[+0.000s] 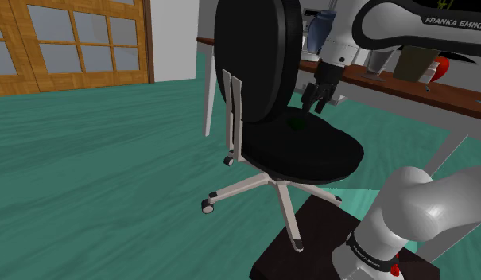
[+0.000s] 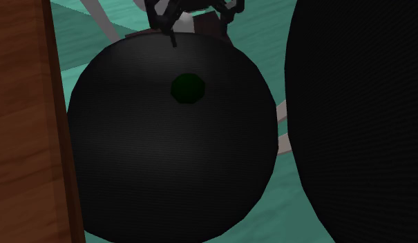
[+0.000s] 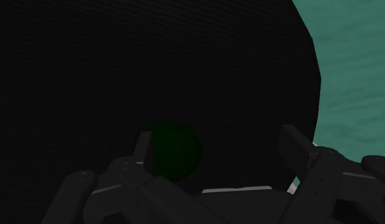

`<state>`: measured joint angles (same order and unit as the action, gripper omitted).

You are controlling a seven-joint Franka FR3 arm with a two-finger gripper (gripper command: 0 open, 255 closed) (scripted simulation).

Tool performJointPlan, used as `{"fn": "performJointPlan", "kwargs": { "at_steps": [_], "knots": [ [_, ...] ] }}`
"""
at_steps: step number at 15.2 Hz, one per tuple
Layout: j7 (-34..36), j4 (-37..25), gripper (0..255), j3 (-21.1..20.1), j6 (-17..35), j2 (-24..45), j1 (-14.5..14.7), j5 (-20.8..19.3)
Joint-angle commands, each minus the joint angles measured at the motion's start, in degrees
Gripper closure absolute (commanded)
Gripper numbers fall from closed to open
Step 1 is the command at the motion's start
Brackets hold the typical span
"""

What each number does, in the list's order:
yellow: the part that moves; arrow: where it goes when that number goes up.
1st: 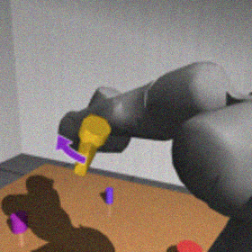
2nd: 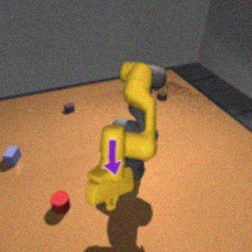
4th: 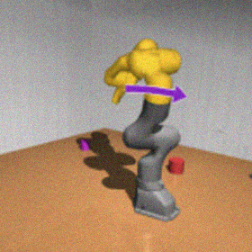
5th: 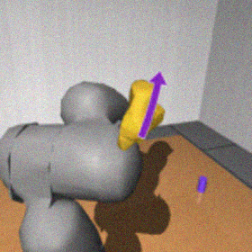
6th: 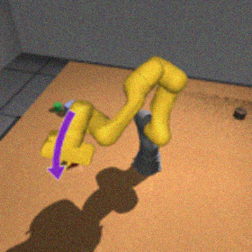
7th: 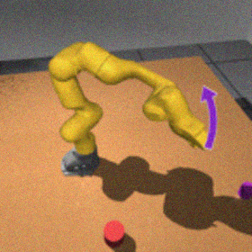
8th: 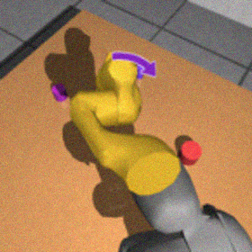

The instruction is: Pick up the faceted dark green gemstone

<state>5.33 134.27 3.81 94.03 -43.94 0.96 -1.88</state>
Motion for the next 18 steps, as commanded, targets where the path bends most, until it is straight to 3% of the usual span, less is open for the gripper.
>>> {"fn": "performJointPlan", "kwargs": {
  "at_steps": [1,8,17,18],
  "knots": [
    [0.00,0.00,0,0.00,0.00,0.00,0.00,0.00],
    [-3.63,-7.81,0,4.48,3.96,16.02,-1.32,-1.80],
    [-3.59,-1.94,0,4.75,9.78,15.98,-1.46,-2.01],
    [-3.57,-1.88,255,4.73,9.76,15.90,-1.46,-2.01]
  ]
}}
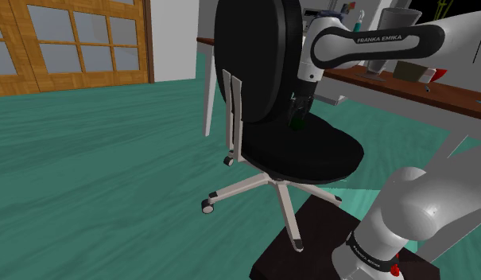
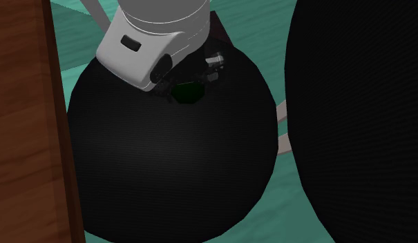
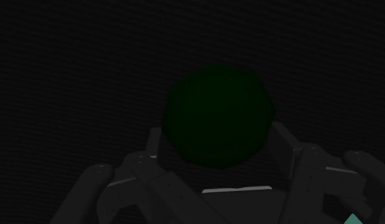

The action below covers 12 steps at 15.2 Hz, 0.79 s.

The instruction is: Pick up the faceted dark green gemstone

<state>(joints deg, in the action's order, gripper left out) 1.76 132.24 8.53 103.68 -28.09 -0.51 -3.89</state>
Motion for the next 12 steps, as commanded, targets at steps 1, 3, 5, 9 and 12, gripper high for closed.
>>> {"fn": "performJointPlan", "kwargs": {
  "at_steps": [1,3,5,9,12],
  "knots": [
    [0.00,0.19,255,0.01,0.14,0.03,0.00,0.00],
    [-0.03,0.22,255,0.03,0.18,0.04,-0.01,-0.01],
    [0.00,0.26,255,0.01,0.22,0.05,0.00,0.00],
    [-0.03,0.09,255,0.03,0.14,0.13,0.01,0.00],
    [-0.04,-2.16,255,-0.09,-2.19,0.06,0.05,0.09]
  ]
}}
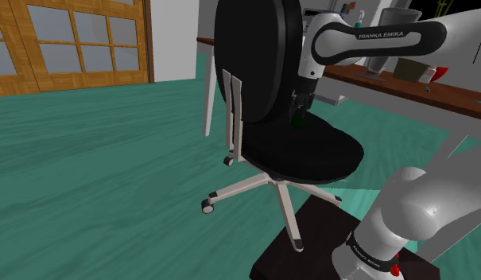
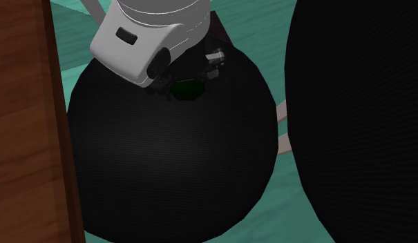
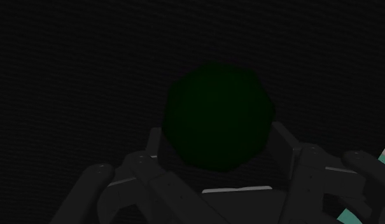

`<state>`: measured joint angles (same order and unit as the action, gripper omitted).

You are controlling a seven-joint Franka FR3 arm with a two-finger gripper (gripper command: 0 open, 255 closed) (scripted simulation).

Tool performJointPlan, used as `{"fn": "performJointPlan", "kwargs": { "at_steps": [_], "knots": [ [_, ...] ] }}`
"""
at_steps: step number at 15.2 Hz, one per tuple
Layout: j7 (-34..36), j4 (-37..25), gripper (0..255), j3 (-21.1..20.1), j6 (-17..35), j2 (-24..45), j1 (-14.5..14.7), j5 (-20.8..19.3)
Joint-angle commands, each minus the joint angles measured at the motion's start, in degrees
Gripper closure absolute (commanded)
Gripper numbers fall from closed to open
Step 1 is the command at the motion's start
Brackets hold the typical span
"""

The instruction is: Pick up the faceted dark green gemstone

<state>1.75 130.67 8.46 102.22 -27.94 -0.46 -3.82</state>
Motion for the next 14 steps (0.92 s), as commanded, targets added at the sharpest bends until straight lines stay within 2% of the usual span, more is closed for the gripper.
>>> {"fn": "performJointPlan", "kwargs": {
  "at_steps": [1,12,14],
  "knots": [
    [-0.04,-1.37,255,-0.05,-1.50,-0.09,0.02,0.04],
    [-0.16,-10.55,255,-0.39,-9.84,0.76,0.21,0.37],
    [-0.16,-10.69,255,-0.39,-9.95,0.78,0.22,0.38]
  ]
}}
